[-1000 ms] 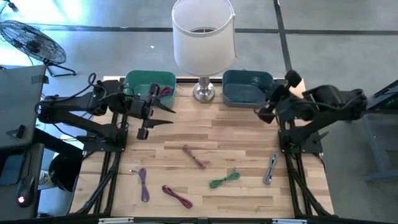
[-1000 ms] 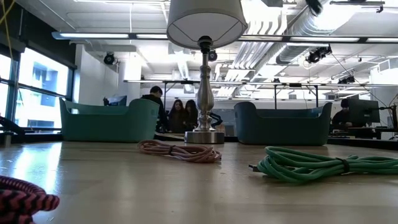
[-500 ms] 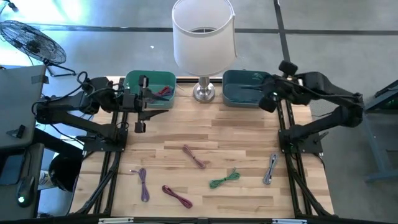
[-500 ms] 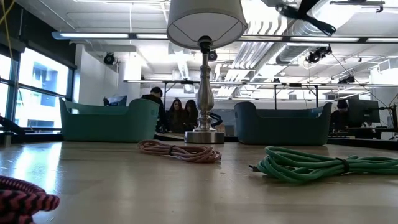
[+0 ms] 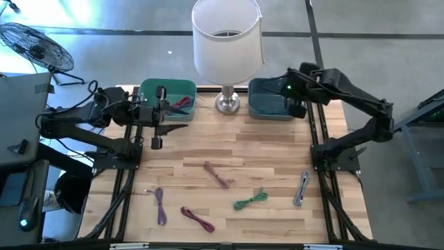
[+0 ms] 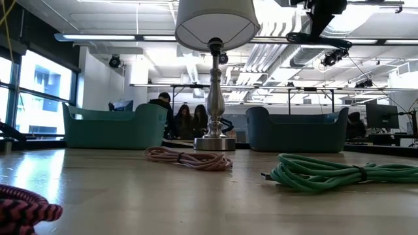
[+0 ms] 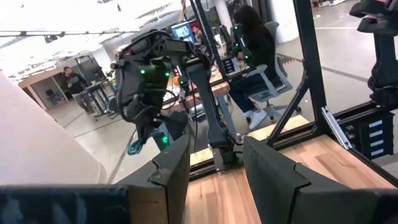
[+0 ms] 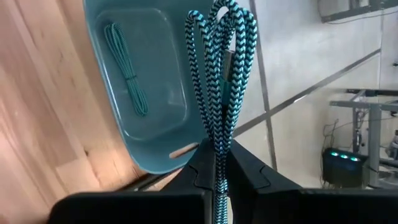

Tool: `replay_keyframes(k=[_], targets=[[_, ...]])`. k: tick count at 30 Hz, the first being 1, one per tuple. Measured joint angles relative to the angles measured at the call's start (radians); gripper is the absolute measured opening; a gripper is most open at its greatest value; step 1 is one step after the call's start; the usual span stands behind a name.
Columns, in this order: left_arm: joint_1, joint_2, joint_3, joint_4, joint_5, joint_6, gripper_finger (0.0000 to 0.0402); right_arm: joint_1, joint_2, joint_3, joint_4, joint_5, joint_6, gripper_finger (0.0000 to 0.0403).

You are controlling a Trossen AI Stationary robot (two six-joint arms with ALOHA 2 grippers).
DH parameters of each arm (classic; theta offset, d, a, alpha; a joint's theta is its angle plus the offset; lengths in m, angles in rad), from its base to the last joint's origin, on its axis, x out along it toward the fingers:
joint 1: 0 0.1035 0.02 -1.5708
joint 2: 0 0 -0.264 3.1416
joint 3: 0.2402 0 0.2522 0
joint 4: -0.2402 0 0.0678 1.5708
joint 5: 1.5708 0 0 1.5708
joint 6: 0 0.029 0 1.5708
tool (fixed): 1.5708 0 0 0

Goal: Pick & Place USB Port
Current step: Put the blue and black charger cable into the blue bin

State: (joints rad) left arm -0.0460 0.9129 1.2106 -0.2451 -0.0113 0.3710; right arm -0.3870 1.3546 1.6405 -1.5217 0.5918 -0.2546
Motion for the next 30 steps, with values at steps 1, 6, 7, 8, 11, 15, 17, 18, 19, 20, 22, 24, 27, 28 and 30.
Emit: replay_keyframes(k=[1,6,7,8,11,15,17,18,19,20,22,24,27,28,30], targets=[[0.0,0.0,0.0,0.0,0.0,0.0,0.0145,-0.009,0.0,0.0,0.001,-0.001,-0.017,0.0008],[0.0,0.0,0.0,0.001,0.0,0.0,0.0145,-0.058,0.0,0.0,0.013,-0.032,-0.089,0.0008],[0.0,0.0,0.0,0.002,0.0,0.0,0.0145,-0.07,0.0,0.0,0.017,-0.05,-0.103,0.0008],[0.0,0.0,0.0,0.002,0.0,-0.001,0.0145,-0.081,0.001,0.0,0.022,-0.065,-0.115,0.0008],[0.0,0.0,0.0,0.002,0.0,-0.001,0.0145,-0.1,0.008,0.0,0.032,-0.075,-0.132,0.0008],[0.0,0.0,0.0,0.002,0.0,-0.001,0.0145,-0.117,0.017,0.0,0.053,-0.108,-0.174,0.0008],[0.0,0.0,0.0,0.002,0.0,-0.001,0.0145,-0.123,0.026,0.0,0.063,-0.116,-0.192,0.0008],[0.0,0.0,0.0,0.002,0.0,-0.001,0.0145,-0.126,0.033,0.0,0.066,-0.118,-0.196,0.0008],[0.0,0.0,0.0,0.002,0.0,-0.001,0.0145,-0.13,0.039,0.0,0.067,-0.119,-0.199,0.0008],[0.0,0.0,0.0,0.002,0.0,-0.001,0.0145,-0.133,0.047,0.0,0.067,-0.12,-0.199,0.0008],[0.0,0.0,0.0,0.002,0.0,-0.001,0.0145,-0.14,0.062,0.0,0.067,-0.13,-0.205,0.0008],[0.0,0.0,0.0,0.001,0.0,-0.001,0.0145,-0.144,0.076,0.0,0.073,-0.13,-0.216,0.0008],[0.0,0.0,0.0,-0.005,0.0,-0.001,0.0145,-0.144,0.091,0.0,0.096,-0.131,-0.217,0.0008],[0.0,0.0,0.0,-0.01,0.0,-0.001,0.0145,-0.144,0.094,0.0,0.102,-0.131,-0.21,0.001],[0.0,0.0,0.0,-0.021,0.0,-0.001,0.0145,-0.144,0.095,0.0,0.113,-0.14,-0.197,0.0026]])
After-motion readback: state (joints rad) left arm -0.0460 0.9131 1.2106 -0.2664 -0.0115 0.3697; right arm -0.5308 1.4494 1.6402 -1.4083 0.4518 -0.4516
